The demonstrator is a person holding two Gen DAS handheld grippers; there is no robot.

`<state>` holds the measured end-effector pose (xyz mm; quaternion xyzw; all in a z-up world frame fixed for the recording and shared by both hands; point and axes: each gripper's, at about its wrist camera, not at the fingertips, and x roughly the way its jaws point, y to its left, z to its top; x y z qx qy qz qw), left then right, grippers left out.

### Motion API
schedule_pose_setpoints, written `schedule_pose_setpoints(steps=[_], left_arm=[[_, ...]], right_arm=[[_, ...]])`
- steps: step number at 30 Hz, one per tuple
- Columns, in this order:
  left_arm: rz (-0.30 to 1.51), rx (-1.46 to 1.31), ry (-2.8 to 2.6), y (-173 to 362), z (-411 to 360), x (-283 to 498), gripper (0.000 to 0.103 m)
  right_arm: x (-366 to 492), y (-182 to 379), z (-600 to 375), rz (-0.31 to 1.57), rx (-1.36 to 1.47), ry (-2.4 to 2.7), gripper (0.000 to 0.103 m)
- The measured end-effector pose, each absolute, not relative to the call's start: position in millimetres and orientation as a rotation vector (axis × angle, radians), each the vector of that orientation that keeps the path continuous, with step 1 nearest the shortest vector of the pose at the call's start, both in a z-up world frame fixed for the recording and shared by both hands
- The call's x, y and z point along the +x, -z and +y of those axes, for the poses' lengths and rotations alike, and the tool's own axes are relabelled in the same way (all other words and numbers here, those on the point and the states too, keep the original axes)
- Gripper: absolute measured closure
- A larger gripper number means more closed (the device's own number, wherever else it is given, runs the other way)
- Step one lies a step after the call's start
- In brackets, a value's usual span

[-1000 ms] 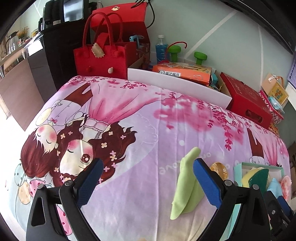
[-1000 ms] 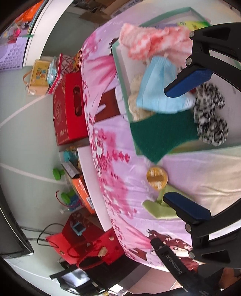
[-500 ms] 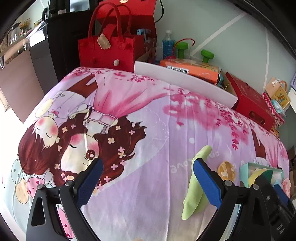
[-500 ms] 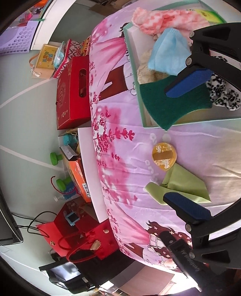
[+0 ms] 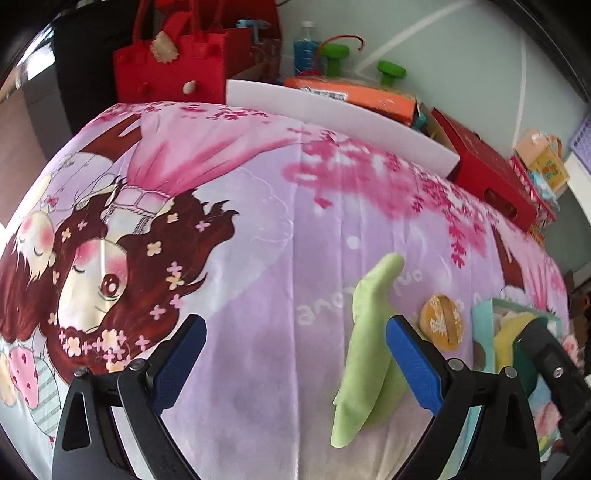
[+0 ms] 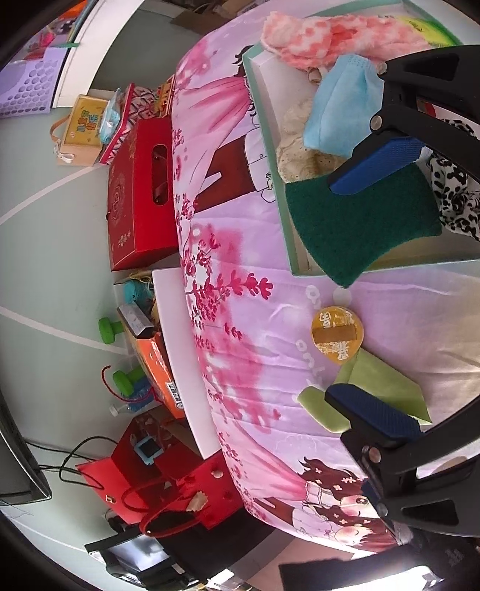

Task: Organize soft objects
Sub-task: 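Move both tools back from the tray toward the green cloth, then grasp the light-green cloth with the left tool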

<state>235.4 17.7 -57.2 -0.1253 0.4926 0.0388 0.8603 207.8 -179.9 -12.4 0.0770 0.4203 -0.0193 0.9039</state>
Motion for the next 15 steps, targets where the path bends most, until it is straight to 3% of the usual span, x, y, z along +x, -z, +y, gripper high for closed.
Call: schedule_pose_setpoints(steps=[9, 13, 15], left_arm=[[1.101, -0.224, -0.022, 73.4, 0.8, 245.9, 0.006], [1.102, -0.166, 0.013, 73.5, -15.8, 246.5, 0.027], [1.112, -0.159, 0.038, 74.4, -22.2, 247.2, 0.029]], right_arm=[[207.9, 14.5, -184.3, 0.871, 0.139, 0.055, 0.001], [208.2, 15.8, -186.1, 0.874, 0.140, 0.061, 0.001], [208.0, 15.8, -186.4, 0.873, 0.140, 0.062, 0.001]])
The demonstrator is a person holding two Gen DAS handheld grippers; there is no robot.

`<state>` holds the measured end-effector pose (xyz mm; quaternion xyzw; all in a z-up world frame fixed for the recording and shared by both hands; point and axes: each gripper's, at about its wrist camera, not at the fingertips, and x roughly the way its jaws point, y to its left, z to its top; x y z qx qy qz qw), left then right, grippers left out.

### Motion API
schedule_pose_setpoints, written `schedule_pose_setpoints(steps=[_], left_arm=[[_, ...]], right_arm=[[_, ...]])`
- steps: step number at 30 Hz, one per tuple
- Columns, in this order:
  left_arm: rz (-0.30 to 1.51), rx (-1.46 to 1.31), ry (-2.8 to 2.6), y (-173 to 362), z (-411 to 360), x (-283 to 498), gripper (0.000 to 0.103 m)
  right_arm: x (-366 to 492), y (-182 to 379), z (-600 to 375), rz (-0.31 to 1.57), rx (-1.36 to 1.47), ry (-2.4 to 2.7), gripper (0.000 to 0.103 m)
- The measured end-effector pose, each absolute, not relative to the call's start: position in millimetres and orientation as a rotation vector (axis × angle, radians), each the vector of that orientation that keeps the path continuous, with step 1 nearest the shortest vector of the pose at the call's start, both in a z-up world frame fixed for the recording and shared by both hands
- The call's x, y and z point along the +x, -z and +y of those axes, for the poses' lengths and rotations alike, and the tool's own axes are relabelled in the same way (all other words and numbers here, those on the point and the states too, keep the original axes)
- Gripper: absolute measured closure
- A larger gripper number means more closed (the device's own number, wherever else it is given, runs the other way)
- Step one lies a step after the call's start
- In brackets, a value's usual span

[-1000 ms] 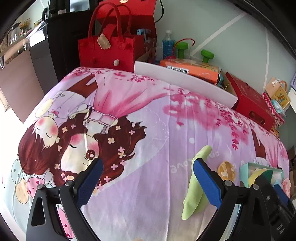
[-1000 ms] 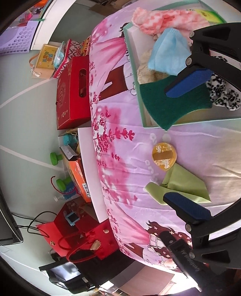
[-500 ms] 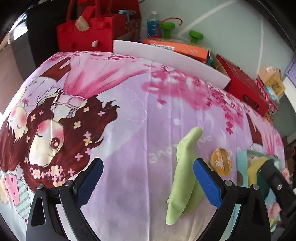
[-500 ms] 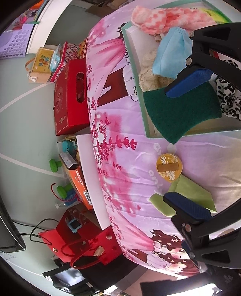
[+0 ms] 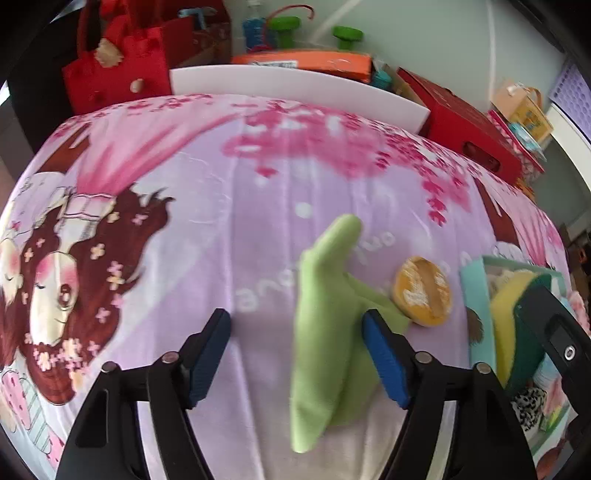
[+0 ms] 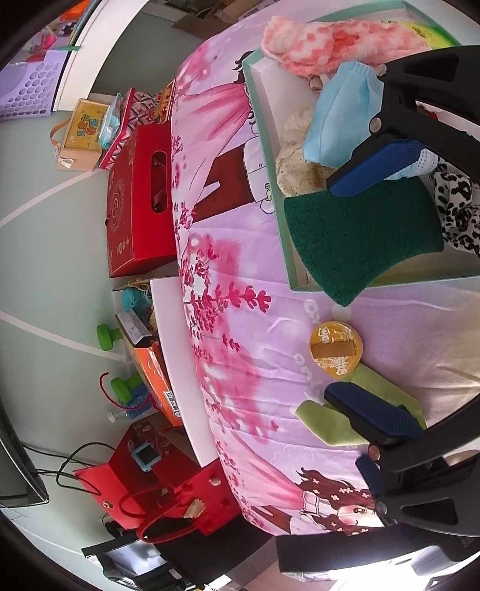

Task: Organize soft objects
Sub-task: 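Grasp the light-green cloth with the left tool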

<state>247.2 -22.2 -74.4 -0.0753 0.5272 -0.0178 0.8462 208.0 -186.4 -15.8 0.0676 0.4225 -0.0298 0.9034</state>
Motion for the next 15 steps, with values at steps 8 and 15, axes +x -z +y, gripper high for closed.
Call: schedule_pose_setpoints(steps=[8, 15], left_arm=[[1.132, -0.183, 0.124, 73.1, -32.7, 247.7, 0.058], [1.127, -0.175, 0.136, 70.5, -34.0, 246.3, 0.078]], right_arm=[[207.5, 16.7, -186.4, 0.876, 0.137, 0.069, 0.001], [207.6, 16.7, -185.6, 0.875, 0.131, 0.067, 0.001]])
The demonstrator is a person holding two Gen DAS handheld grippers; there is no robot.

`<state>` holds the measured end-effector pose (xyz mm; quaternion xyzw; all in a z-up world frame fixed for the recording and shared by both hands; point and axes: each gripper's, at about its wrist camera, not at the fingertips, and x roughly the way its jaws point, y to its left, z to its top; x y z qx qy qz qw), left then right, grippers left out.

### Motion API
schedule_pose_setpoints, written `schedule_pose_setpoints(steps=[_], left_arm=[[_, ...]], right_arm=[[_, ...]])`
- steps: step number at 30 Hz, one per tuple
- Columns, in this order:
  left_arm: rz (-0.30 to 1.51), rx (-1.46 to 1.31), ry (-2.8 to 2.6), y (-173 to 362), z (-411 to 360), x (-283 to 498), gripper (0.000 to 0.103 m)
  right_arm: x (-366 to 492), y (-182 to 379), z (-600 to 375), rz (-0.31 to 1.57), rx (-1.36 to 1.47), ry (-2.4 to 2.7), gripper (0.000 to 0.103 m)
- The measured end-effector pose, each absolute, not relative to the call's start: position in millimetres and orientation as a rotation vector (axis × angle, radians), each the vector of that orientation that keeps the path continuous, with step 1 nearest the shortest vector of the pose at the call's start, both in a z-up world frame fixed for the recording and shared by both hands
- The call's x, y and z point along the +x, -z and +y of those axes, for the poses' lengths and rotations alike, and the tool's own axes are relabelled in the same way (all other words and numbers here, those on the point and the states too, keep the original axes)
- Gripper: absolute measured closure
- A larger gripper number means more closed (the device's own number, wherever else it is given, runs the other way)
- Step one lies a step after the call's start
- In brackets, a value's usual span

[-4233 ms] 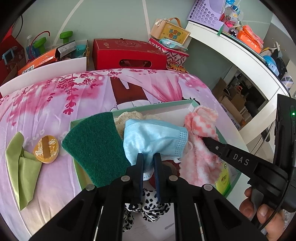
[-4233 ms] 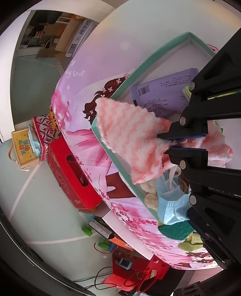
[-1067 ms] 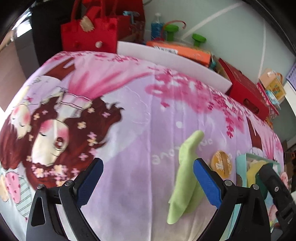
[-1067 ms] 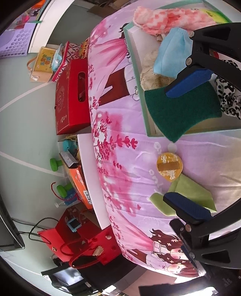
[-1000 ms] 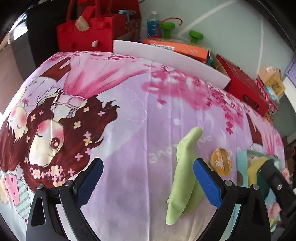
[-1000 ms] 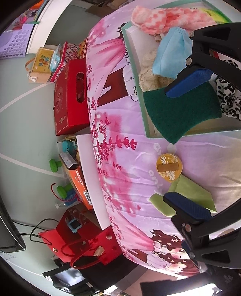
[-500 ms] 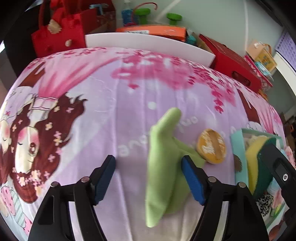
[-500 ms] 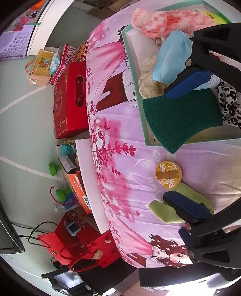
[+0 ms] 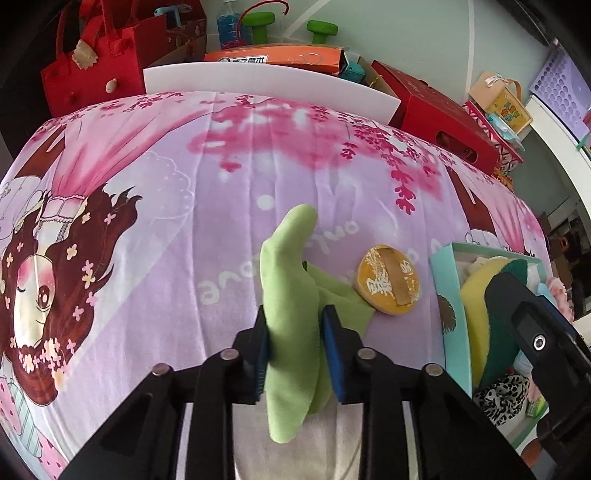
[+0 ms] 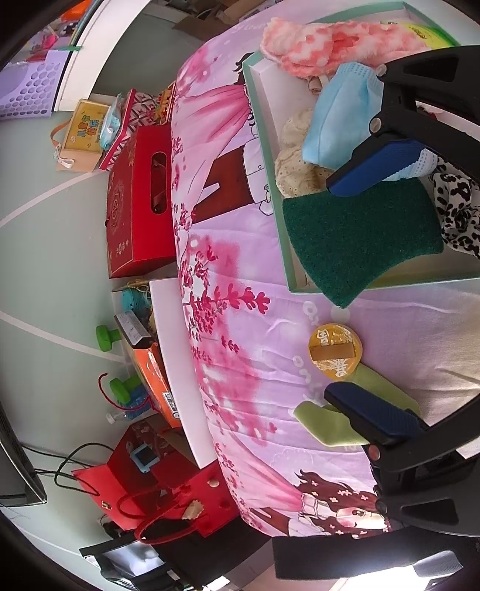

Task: Organize soft objects
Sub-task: 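Grasp the light-green cloth with the left tool, then lift the green cloth with the left tool while the right grasps the gold round item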

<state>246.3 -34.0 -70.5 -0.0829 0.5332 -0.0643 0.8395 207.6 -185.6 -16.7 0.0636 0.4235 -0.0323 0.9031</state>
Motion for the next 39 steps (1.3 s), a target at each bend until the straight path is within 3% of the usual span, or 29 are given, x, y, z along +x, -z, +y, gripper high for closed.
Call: schedule_pose_setpoints(steps=[5, 12, 17, 19, 26, 30, 39], left_arm=[[1.117, -0.196, 0.145, 67.0, -28.4, 244.1, 0.092], [1.080, -0.251, 0.133, 56.6, -14.5, 240.4, 0.095], [1.050, -0.289, 0.075, 47.2, 4.1, 237.2, 0.096], [1.036, -0.311, 0.052, 43.8, 12.8, 235.8, 0.096], [1.001, -0.353, -0.020, 32.8, 37.6, 231.0, 0.096], [0.992, -0.374, -0.030, 30.6, 45.4, 228.6, 0.096], [0.978, -0.427, -0.033, 28.1, 56.3, 226.8, 0.096]], right_arm=[[207.7, 15.6, -183.4, 0.870, 0.126, 0.065, 0.001], [206.3, 12.1, -178.2, 0.855, 0.107, 0.051, 0.002], [206.3, 11.5, -171.4, 0.847, 0.087, 0.019, 0.011], [206.1, 11.3, -166.9, 0.842, 0.075, 0.002, 0.020], [205.4, 12.8, -147.0, 0.829, 0.049, -0.090, 0.025], [206.8, 19.9, -136.6, 0.847, 0.029, -0.119, 0.041], [214.5, 40.2, -128.1, 0.910, 0.002, -0.126, 0.048]])
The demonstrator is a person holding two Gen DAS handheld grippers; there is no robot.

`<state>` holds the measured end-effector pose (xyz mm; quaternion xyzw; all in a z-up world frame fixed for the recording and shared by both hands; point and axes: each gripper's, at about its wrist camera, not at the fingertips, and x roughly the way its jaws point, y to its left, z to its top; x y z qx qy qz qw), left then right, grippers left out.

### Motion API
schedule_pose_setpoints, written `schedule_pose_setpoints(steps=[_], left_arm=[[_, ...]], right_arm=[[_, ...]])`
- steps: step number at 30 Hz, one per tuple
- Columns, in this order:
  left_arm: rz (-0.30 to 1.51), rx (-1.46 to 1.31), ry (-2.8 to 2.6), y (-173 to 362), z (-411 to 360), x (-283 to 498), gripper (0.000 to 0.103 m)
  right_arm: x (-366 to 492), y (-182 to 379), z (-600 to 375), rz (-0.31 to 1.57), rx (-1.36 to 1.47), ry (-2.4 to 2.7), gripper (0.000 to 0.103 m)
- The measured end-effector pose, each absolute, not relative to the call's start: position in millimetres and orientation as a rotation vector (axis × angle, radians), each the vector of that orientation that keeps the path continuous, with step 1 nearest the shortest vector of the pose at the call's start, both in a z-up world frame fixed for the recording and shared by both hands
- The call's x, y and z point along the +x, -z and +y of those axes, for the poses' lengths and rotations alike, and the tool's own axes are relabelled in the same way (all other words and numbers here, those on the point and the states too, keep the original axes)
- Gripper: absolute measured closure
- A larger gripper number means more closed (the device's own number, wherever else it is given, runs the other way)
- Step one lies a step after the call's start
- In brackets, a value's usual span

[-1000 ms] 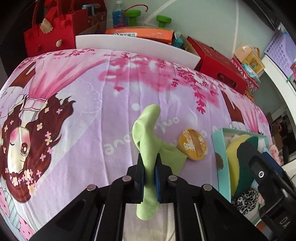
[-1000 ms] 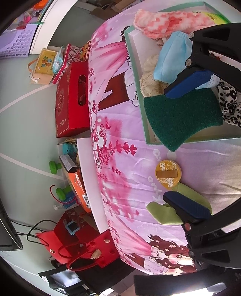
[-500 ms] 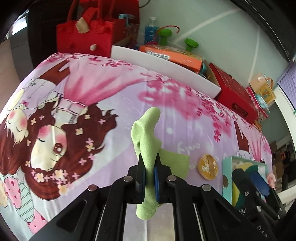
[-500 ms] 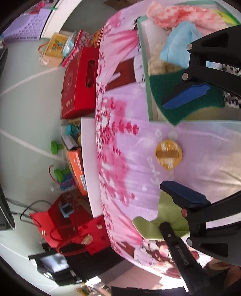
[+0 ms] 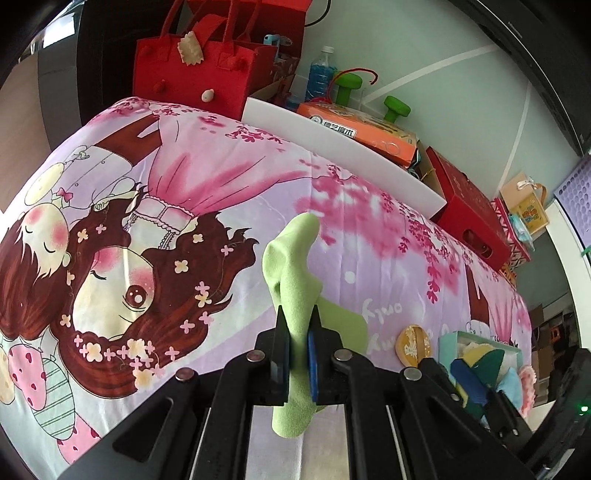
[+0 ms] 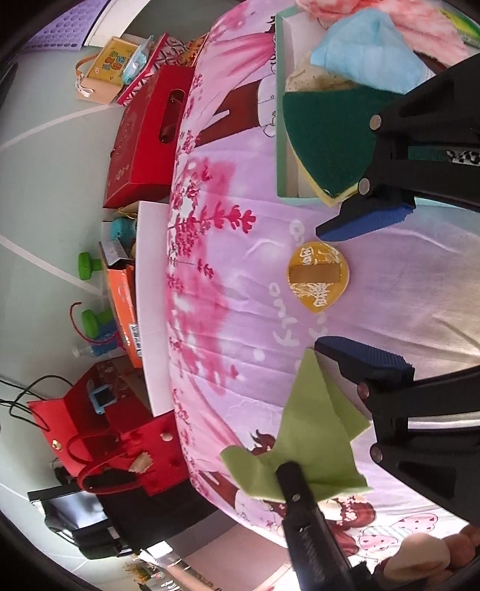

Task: Organize soft objects
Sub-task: 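Lift the green cloth with the left tool while the right grasps the gold round item, then carry the green cloth and gold round item over the tray with both tools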

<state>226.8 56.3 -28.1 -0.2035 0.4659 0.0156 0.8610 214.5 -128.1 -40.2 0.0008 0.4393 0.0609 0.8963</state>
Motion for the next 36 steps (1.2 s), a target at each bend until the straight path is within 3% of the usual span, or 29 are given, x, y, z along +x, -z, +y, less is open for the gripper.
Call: schedule_pose_setpoints(steps=[20, 25, 36], left_arm=[[0.999, -0.450, -0.012, 32.7, 55.9, 229.7, 0.096], [1.005, -0.449, -0.014, 34.3, 55.5, 230.5, 0.096], [0.986, -0.430, -0.002, 28.4, 52.6, 231.8, 0.096]], right_arm=[[227.0, 71.3, -115.0, 0.980, -0.077, -0.060, 0.054], [228.4, 73.1, -121.1, 0.982, -0.063, -0.029, 0.067], [224.5, 65.3, -128.1, 0.952, -0.013, -0.034, 0.079]])
